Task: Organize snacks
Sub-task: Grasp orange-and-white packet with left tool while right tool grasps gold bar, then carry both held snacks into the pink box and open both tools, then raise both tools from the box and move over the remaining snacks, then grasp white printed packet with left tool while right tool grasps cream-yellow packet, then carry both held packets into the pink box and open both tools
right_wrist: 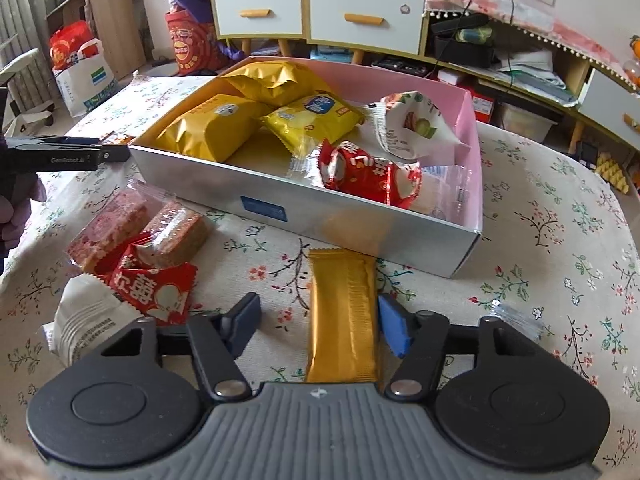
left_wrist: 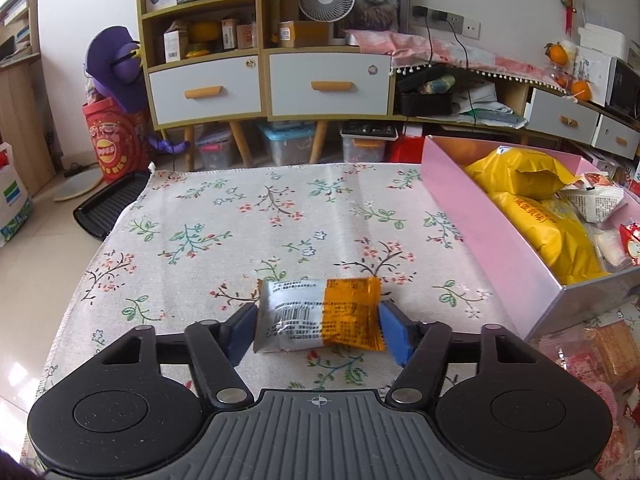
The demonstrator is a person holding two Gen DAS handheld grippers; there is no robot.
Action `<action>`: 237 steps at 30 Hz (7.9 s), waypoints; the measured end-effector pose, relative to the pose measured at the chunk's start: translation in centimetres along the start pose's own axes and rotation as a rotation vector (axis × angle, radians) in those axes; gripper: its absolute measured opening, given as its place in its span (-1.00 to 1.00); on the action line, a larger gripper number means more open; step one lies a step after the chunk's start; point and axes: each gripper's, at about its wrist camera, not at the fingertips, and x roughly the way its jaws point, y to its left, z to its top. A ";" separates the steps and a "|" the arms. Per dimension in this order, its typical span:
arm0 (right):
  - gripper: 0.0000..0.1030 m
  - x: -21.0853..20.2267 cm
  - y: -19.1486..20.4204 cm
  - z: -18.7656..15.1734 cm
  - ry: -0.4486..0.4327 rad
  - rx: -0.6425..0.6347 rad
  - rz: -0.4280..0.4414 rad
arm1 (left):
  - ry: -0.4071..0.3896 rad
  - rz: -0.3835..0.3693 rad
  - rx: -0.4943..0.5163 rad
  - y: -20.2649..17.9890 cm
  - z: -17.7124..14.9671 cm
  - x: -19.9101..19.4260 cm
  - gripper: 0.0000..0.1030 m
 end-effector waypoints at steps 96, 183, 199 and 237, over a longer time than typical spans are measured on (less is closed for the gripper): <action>0.14 -1.0 -2.4 7.8 -0.130 0.123 -0.075 | 0.040 -0.237 -0.024 -15.1 7.3 -3.0 -0.27; 0.49 -2.1 -1.5 -3.4 -0.049 -0.262 -0.081 | 0.143 -0.226 0.020 -16.7 -5.9 -9.0 0.27; -0.15 -2.5 -0.8 -2.8 -0.001 -0.244 -0.013 | 0.187 -0.242 -0.021 -16.1 -5.2 -9.1 -0.19; -0.15 -5.6 0.8 1.0 -0.084 -0.145 -0.046 | 0.101 -0.256 -0.109 -14.9 0.0 -11.7 -0.20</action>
